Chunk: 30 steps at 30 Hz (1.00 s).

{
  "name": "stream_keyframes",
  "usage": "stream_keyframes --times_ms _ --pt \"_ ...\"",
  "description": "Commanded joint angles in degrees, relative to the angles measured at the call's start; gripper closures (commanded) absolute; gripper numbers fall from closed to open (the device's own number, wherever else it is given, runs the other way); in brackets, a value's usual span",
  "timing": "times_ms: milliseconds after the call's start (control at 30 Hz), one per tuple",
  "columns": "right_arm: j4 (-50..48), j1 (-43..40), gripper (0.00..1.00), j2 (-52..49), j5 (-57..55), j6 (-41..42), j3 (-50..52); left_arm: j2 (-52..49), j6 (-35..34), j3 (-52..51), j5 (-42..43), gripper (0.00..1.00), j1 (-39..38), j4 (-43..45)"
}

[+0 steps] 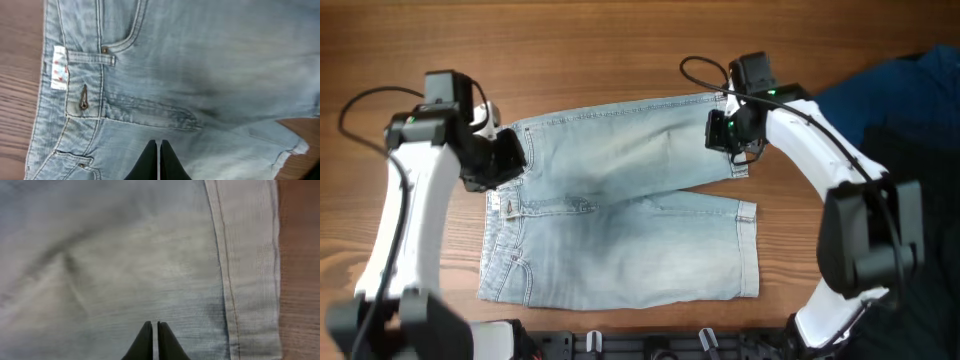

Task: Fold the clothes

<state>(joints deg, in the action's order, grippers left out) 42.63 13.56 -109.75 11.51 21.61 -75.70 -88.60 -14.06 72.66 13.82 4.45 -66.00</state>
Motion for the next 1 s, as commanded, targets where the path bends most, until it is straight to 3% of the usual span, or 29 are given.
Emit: stream_keyframes --times_ms 0,67,167,400,467,533,600,700,767,967 --pt "3.3 -0.1 0.96 -2.8 -1.4 -0.1 0.8 -4.3 0.3 0.5 -1.4 0.96 0.2 -3.1" --pt "5.0 -0.9 0.94 -2.7 -1.0 -1.4 0.8 -3.5 0.3 0.4 -3.4 0.96 0.2 -5.6" --pt "6.6 -2.4 0.77 -1.9 4.7 -5.6 0.8 0.0 0.1 0.4 -4.9 0.96 0.3 -9.2" --pt "10.0 -4.7 0.62 4.5 10.4 -8.0 0.8 13.3 -3.3 0.4 -10.7 0.94 0.3 -14.6" --pt "8.6 -4.5 0.65 4.3 10.3 -7.9 0.9 15.1 -3.3 0.4 -10.7 0.96 0.3 -13.1" --pt "6.1 -4.5 0.84 3.4 9.2 -5.8 1.3 14.5 -2.9 0.0 -10.7 0.96 0.3 -10.1" --pt "4.0 -4.5 0.96 2.6 9.1 -3.9 1.7 13.1 -2.9 -1.7 -10.4 0.96 0.3 -6.2" --pt "-2.1 -4.0 0.96 2.0 9.4 -3.3 3.9 9.7 -2.9 -5.1 -6.9 0.96 0.3 0.4" --pt "-7.1 -3.3 0.96 1.8 9.6 -3.4 6.5 4.3 -2.9 -8.9 0.2 0.96 0.2 7.4" --pt "-14.1 -2.7 0.96 0.4 8.1 -1.2 11.0 -7.4 -2.9 -12.0 1.2 0.96 -0.1 15.5"
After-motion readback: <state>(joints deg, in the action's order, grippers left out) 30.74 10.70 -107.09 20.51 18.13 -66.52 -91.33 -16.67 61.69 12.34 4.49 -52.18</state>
